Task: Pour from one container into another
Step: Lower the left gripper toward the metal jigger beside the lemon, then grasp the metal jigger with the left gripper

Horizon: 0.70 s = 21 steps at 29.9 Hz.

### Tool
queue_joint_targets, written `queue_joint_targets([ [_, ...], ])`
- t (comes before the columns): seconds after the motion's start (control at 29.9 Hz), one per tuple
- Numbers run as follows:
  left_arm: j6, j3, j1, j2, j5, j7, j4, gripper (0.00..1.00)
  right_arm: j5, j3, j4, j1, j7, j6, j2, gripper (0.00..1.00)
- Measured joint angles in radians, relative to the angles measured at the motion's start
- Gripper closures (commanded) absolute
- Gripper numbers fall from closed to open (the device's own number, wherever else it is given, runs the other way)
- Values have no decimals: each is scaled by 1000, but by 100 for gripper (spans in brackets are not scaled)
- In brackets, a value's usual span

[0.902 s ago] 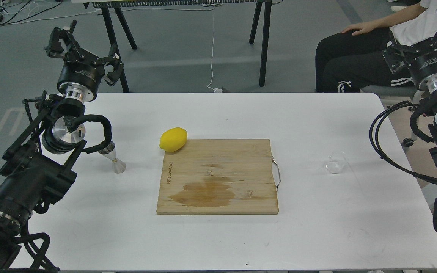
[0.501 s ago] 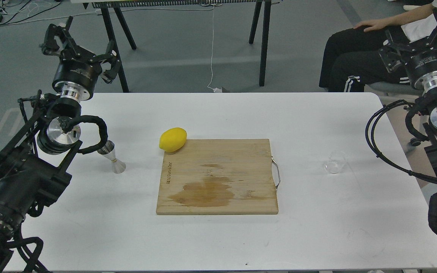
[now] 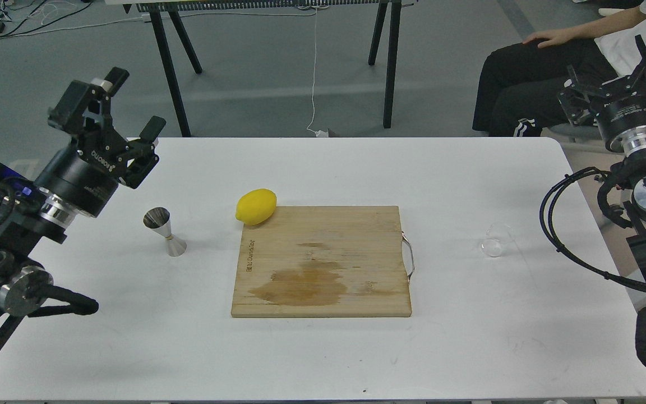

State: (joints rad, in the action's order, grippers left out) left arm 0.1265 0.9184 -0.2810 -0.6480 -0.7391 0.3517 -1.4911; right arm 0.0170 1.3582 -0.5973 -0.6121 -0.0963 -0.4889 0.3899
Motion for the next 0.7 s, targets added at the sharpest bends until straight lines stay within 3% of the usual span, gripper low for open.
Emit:
queue_joint_targets([
  [0.2,-144,-1,154,-62,-376,63,-58,3,0,2,-26,11,0,0,1,0],
  [0.3,-261,-4,213,-63,-624,72,-44,3,0,3,-27,17,0,0,5,0],
  [0.47,-404,-54,246,-35,-1041,12,74,3,0,3,-27,23,0,0,6,0],
  [0.57,-436,-68,245,5,-1218,-34,174,5,0,3,-30,23,0,0,6,0],
  [0.7,-467,-71,234,43,-1376,-51,303,7,0,3,-30,23,0,0,6,0],
])
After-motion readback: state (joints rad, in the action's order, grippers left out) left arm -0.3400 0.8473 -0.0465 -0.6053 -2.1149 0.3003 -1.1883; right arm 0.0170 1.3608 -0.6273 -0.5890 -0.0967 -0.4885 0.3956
